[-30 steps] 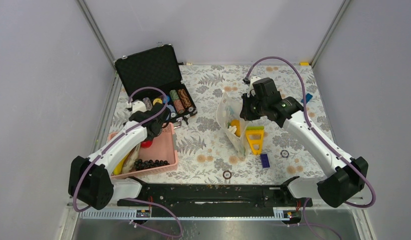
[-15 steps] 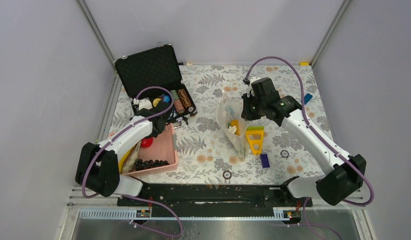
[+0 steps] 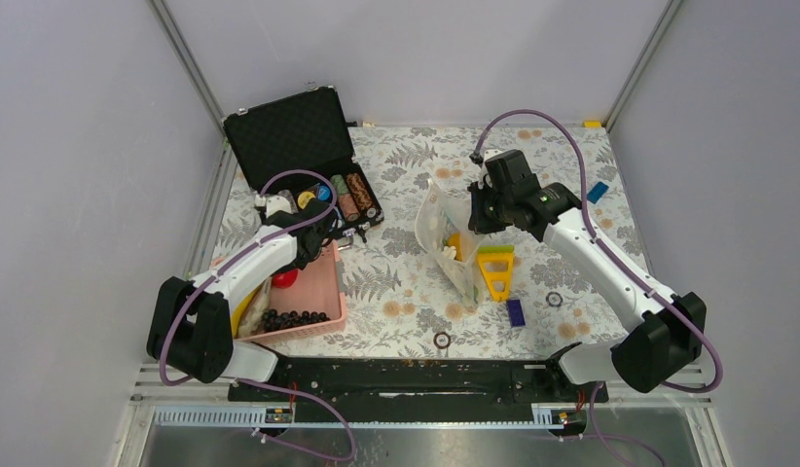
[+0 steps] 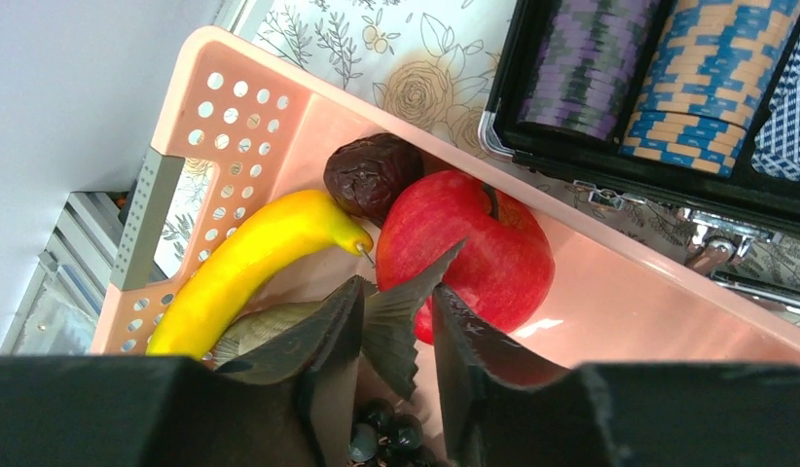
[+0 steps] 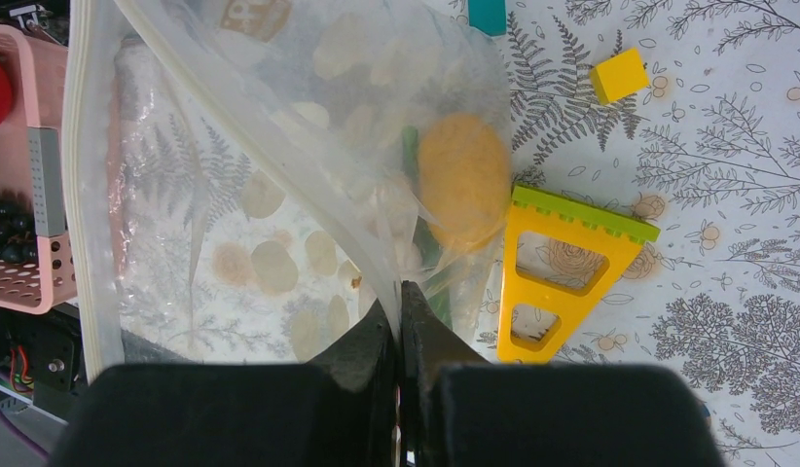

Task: Place the food in the zip-top bag and seal the zipper
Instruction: Pick up the fake fish from the bin, then place the fake fish in the zipper food storage bag.

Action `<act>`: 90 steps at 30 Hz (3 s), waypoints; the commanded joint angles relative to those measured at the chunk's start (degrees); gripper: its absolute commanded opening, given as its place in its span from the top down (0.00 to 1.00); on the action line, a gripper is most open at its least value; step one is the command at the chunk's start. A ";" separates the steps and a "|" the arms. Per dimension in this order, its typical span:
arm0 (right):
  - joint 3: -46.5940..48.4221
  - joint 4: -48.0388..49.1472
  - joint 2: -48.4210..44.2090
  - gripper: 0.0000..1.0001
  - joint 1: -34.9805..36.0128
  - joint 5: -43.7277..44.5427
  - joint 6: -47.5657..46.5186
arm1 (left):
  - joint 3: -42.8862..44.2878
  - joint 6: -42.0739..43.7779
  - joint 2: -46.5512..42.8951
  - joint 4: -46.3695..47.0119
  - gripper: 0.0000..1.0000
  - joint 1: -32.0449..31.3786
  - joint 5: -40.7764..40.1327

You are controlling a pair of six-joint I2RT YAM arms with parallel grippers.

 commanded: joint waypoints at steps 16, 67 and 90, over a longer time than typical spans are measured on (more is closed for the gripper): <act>1.85 -0.94 -0.61 0.96 0.19 1.46 -0.04 | 6.17 -5.97 -8.83 -7.82 1.00 0.11 -6.00; -0.80 0.63 -6.56 0.97 0.18 -1.81 1.07 | 26.62 13.91 -16.53 54.70 1.00 -15.16 53.50; -1.88 2.48 -6.36 0.97 0.21 -4.75 1.71 | 18.20 5.79 -3.77 57.90 1.00 -19.98 60.85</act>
